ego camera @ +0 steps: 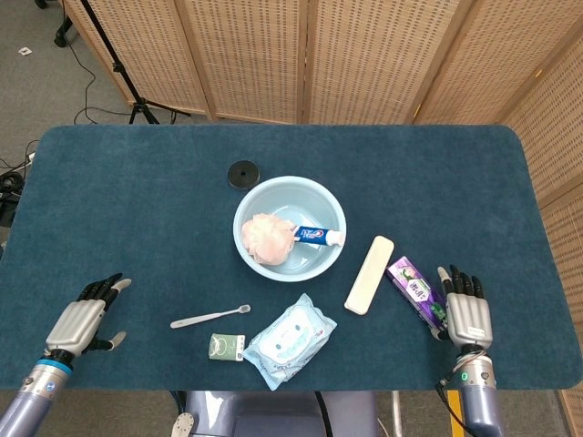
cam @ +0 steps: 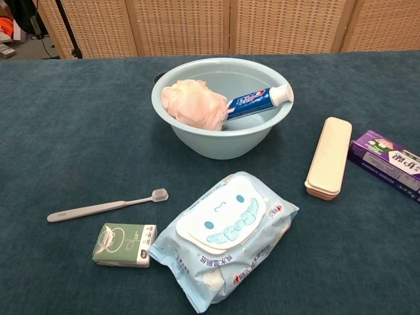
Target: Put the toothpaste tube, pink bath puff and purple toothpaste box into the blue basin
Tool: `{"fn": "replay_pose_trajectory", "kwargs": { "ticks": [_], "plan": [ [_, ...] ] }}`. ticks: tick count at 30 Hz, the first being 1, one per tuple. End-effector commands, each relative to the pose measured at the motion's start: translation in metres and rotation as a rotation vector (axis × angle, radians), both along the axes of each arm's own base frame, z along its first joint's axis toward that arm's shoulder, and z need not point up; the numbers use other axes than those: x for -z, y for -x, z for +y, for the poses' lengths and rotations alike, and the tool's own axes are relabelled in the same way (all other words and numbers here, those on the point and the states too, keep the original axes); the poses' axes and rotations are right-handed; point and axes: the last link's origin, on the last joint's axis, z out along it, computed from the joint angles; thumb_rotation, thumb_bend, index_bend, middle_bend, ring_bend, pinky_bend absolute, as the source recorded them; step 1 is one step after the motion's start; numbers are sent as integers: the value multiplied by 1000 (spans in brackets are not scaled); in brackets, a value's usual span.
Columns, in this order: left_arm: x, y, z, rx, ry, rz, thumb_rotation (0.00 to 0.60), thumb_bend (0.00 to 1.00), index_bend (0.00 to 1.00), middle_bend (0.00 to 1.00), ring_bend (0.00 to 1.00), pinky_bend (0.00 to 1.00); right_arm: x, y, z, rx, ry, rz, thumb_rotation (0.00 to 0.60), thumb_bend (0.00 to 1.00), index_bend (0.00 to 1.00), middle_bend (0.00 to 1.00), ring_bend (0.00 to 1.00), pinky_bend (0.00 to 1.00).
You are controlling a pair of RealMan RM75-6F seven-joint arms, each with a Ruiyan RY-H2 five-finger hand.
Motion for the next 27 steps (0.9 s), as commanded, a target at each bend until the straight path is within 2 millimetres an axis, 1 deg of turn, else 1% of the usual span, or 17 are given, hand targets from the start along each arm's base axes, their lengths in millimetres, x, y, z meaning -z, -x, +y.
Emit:
{"fn": "replay_pose_trajectory", "kwargs": {
  "ticks": [1,9,13,19,20,27],
  "plan": [
    [0,0,0,1,1,0,600,288,0,0,0,54,-4,4,-7,5,8,14,600,131,21,0,0,0],
    [1,0,0,1,3,3,600,290,0,0,0,54,-15,17,-23,27,28,47,600,131,21,0,0,0],
    [1,0,0,0,5,4,600,290,0,0,0,54,-19,19,-25,40,19,40,600,131,21,0,0,0],
    [1,0,0,5,2,6,600,290,0,0,0,54,-17,9,-22,36,-40,43,600,131,21,0,0,0],
    [1,0,0,5,-2,5,600,291,0,0,0,54,-15,5,-24,32,-54,39,600,131,21,0,0,0],
    [-1,0,0,5,-6,5,600,291,0,0,0,54,-9,-10,-33,2,-91,54,600,131,21,0,0,0]
  ]
}}
